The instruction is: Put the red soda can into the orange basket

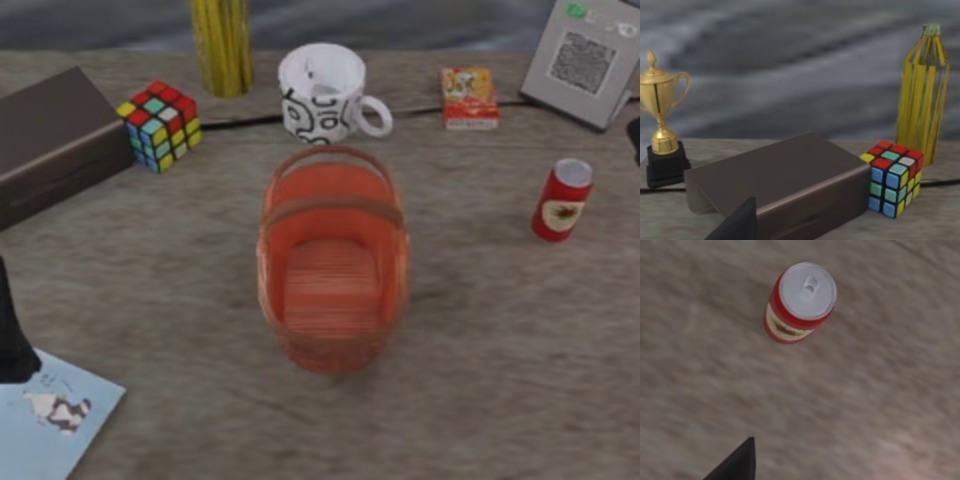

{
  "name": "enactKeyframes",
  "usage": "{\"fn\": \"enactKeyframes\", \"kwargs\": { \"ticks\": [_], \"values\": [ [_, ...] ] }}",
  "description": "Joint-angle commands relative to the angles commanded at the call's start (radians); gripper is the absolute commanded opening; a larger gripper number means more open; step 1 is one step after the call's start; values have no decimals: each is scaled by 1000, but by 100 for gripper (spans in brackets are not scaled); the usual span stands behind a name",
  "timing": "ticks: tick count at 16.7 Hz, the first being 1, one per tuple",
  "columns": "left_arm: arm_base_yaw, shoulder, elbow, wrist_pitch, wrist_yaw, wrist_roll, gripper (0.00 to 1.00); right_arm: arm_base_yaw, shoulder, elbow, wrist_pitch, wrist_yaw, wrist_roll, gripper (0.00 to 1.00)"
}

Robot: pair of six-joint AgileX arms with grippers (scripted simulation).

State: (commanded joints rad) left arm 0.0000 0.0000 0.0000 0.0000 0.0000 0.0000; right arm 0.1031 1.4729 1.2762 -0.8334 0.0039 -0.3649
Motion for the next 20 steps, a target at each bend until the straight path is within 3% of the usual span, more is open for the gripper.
{"fn": "enactKeyframes", "kwargs": {
  "ticks": [5,10,20],
  "values": [
    [0,0,0,0,0,0,100,33,505,425,-263,1,-117,100],
    [0,0,0,0,0,0,100,55,811,724,-424,1,-195,100],
    [0,0,0,0,0,0,100,59,884,787,-443,1,-218,100]
  ]
}}
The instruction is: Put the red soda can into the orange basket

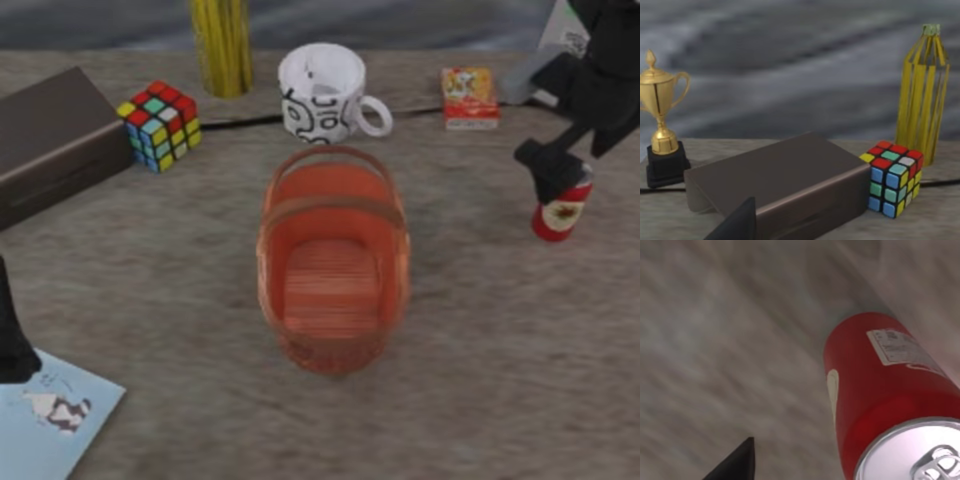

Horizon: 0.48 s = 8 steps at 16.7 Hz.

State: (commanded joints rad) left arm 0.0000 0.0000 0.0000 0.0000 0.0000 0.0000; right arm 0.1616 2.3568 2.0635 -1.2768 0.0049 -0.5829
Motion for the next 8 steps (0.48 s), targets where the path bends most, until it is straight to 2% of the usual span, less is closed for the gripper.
{"fn": "enactKeyframes", "kwargs": {
  "ticks": [5,8],
  "values": [
    [0,0,0,0,0,0,100,3,24,-109,136,0,2,100],
    [0,0,0,0,0,0,100,4,29,-128,157,0,2,100]
  ]
}}
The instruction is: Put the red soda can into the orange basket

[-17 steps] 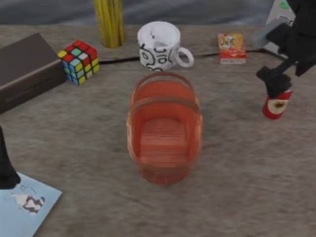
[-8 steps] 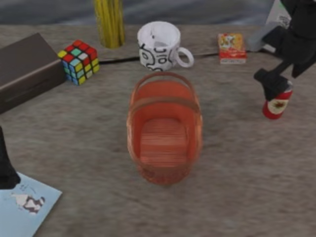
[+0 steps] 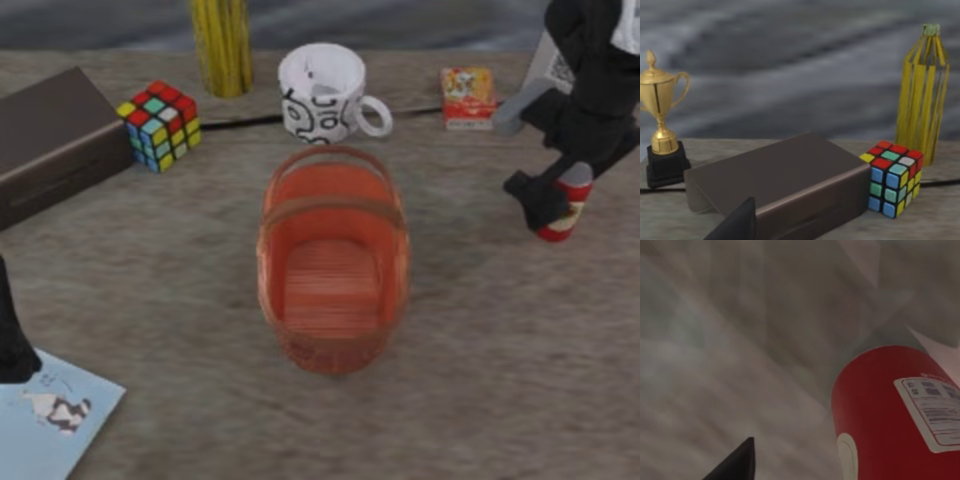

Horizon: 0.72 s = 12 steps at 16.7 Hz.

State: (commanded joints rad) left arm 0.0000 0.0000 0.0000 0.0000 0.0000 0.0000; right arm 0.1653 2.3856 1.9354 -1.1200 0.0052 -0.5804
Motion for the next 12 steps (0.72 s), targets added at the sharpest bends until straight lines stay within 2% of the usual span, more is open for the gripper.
{"fn": "enactKeyframes", "kwargs": {
  "ticks": [2,12],
  "values": [
    [0,0,0,0,0,0,100,0,0,0,0,0,0,100],
    [0,0,0,0,0,0,100,0,0,0,0,0,0,25]
  ]
}}
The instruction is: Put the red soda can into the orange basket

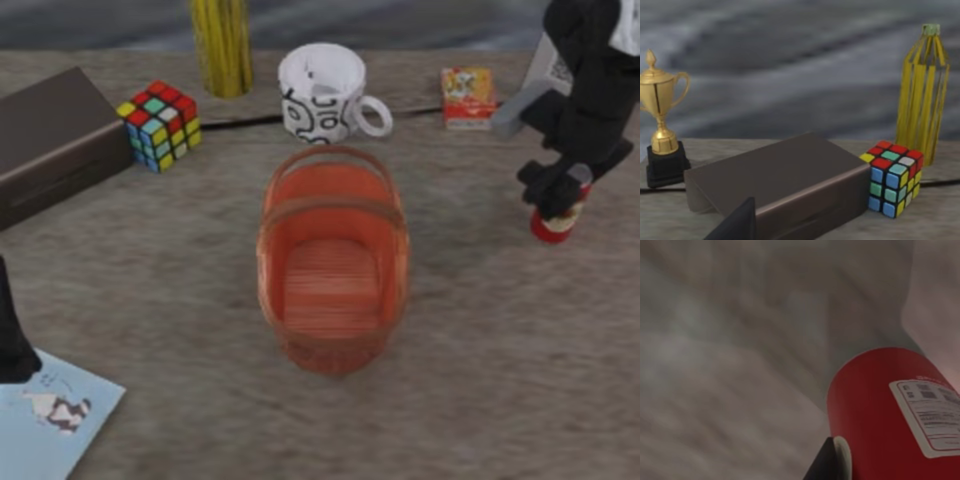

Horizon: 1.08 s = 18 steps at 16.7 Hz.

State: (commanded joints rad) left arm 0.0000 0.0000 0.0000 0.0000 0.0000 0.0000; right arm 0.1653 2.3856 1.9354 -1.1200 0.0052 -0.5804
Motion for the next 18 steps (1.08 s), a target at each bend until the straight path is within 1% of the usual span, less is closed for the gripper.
{"fn": "enactKeyframes", "kwargs": {
  "ticks": [3,4,13,15,16,18],
  "values": [
    [0,0,0,0,0,0,100,0,0,0,0,0,0,2],
    [0,0,0,0,0,0,100,0,0,0,0,0,0,0],
    [0,0,0,0,0,0,100,-3,-1,1,0,0,1,0],
    [0,0,0,0,0,0,100,3,-5,-10,31,-20,9,0],
    [0,0,0,0,0,0,100,8,-9,-20,62,-41,18,0],
    [0,0,0,0,0,0,100,19,-19,-49,157,-100,46,0]
  ]
}}
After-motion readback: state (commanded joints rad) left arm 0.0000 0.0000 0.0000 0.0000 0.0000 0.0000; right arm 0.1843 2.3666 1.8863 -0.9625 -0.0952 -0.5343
